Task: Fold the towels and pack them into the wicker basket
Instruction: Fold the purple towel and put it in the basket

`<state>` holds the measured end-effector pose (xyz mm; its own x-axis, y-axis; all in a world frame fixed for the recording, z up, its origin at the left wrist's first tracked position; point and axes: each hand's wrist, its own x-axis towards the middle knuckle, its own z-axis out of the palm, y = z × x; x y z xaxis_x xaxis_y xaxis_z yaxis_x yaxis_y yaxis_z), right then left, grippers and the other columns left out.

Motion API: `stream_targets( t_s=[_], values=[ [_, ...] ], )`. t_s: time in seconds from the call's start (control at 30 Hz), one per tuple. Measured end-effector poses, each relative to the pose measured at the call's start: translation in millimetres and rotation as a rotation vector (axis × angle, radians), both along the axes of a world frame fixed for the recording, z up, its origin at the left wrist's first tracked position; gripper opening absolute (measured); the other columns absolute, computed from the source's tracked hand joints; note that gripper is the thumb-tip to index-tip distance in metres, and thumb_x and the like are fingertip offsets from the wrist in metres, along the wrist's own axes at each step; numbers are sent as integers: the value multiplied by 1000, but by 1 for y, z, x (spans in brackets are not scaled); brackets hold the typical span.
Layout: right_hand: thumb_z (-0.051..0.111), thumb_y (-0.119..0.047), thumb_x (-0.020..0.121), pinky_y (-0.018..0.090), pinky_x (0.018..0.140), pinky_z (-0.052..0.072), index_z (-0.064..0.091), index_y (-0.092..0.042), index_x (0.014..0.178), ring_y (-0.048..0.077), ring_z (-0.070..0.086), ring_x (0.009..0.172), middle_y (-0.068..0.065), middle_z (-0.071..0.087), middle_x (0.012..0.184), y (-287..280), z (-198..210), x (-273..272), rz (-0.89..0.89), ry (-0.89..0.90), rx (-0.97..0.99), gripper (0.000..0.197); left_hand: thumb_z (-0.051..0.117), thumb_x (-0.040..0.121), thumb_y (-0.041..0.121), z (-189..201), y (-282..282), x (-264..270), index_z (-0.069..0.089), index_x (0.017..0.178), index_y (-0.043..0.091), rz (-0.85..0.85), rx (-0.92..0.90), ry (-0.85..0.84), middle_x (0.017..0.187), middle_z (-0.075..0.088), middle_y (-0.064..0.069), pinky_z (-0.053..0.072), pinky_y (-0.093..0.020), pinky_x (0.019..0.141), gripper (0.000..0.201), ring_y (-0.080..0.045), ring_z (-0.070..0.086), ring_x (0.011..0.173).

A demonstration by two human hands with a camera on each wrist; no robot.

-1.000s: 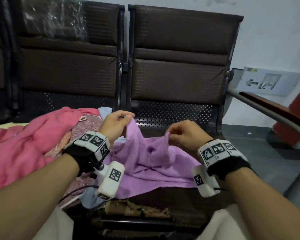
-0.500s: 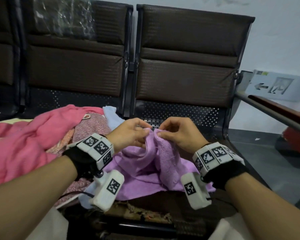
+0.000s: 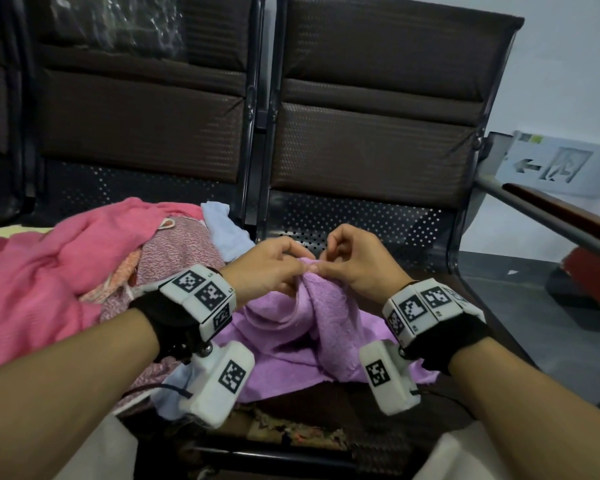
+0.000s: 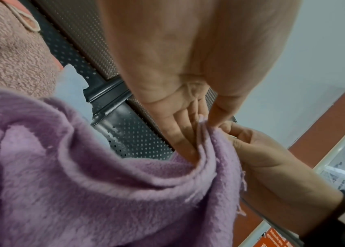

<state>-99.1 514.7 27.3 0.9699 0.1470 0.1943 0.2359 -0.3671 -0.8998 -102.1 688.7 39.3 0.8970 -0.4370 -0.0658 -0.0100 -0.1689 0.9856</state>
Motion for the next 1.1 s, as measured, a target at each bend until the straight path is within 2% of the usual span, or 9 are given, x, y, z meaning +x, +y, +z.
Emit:
stream_targets(
  t_s=[0.1,0.2,0.3,0.43,0.57,0.67,0.8,0.93,1.1],
  values=[
    [84,-24,66,25,57,48,57,-18,78,11,56,62,-3,62,65,-3,6,-4,29,4,-83,30,48,94,2,0,-1,2,56,97,8,36,51,-97,73,48,-15,36,-22,53,10,-17,42,60],
    [77,-28,76,33,58,47,62,-14,79,15,57,61,2,63,65,-9,11,-10,70,38,-181,21,42,94,-1,2,-2,4,55,89,14,105,65,-156,62,46,-4,35,-22,49,20,-12,41,54],
    [68,-41,83,25,61,45,64,-19,67,4,53,55,-7,62,58,-15,13,-14,123,0,-484,27,37,92,0,5,0,4,54,74,18,198,65,-160,58,43,3,30,-16,45,30,-5,38,49],
    [68,-48,81,13,52,39,60,-21,58,-2,48,49,-11,56,52,-18,17,-21,186,21,-800,36,39,83,-3,10,4,0,45,57,14,291,-59,-84,55,40,4,29,-23,56,31,-9,35,59],
    [74,-39,77,25,77,38,55,-28,75,10,54,76,-14,58,72,-11,22,-32,194,16,-988,22,42,78,-3,15,11,-5,44,54,14,359,-58,-70,50,40,5,30,-24,54,29,-10,36,55],
    [78,-31,74,32,87,39,49,-30,96,13,54,82,-17,56,78,-8,28,-39,118,-49,-978,36,43,77,1,17,16,-10,50,52,15,353,31,-79,56,49,2,36,-25,57,30,-11,44,57],
    [80,-30,72,29,92,41,50,-33,130,13,58,90,-13,60,83,-14,34,-48,90,43,-1026,66,39,96,17,21,24,-20,58,68,12,235,91,-70,74,61,-2,44,-28,75,34,-17,55,76],
    [80,-27,69,18,68,44,74,-27,98,2,59,70,-14,64,68,-22,29,-57,103,47,-973,30,35,100,33,24,32,-32,53,106,7,35,300,-284,99,54,-2,39,-14,77,33,-10,47,94],
    [79,-32,72,15,58,38,60,-34,89,-5,54,61,-14,59,67,-22,25,-68,82,-6,-871,26,35,101,20,22,31,-37,49,106,11,40,338,-333,95,50,4,33,3,62,17,2,43,79]
  ],
)
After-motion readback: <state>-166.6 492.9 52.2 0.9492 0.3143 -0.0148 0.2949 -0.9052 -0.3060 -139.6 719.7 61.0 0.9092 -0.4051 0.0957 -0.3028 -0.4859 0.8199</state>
